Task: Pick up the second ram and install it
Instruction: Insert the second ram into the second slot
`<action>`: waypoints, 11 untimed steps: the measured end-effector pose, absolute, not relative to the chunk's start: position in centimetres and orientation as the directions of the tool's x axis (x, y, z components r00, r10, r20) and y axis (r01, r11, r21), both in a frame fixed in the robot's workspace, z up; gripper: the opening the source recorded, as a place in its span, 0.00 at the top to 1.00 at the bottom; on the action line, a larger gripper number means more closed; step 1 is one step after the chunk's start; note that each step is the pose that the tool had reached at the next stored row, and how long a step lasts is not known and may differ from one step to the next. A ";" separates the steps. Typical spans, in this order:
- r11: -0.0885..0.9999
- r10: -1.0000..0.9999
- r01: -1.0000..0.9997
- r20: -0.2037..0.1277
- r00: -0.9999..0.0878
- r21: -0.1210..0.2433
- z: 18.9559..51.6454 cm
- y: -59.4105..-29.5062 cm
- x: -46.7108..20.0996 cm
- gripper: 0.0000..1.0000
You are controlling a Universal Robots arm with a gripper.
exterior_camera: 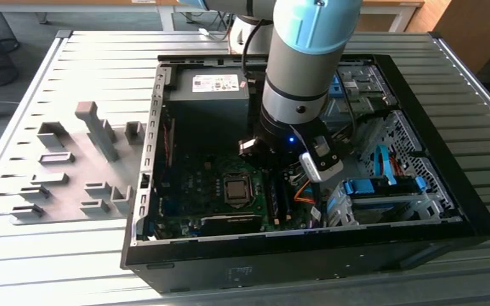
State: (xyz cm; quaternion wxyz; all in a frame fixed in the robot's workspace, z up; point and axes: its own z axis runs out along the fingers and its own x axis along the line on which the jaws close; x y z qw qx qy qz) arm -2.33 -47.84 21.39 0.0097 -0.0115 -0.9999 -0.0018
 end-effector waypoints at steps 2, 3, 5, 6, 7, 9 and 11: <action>1.000 0.023 0.023 0.019 -1.000 0.003 21.4 -47.8 -2.3 0.86; 1.000 0.023 0.023 0.019 -1.000 0.003 21.4 -47.8 -2.3 0.86; 1.000 0.023 0.023 0.019 -1.000 0.003 21.4 -47.8 -2.3 0.86; 1.000 0.023 0.023 0.019 -1.000 0.004 21.4 -47.8 -2.3 0.86; 1.000 0.023 0.023 0.019 -1.000 0.003 21.4 -47.8 -2.3 0.86; 1.000 0.023 0.023 0.019 -1.000 0.003 21.4 -47.8 -2.3 0.86; 1.000 0.023 0.023 0.019 -1.000 0.004 21.4 -47.8 -2.3 0.86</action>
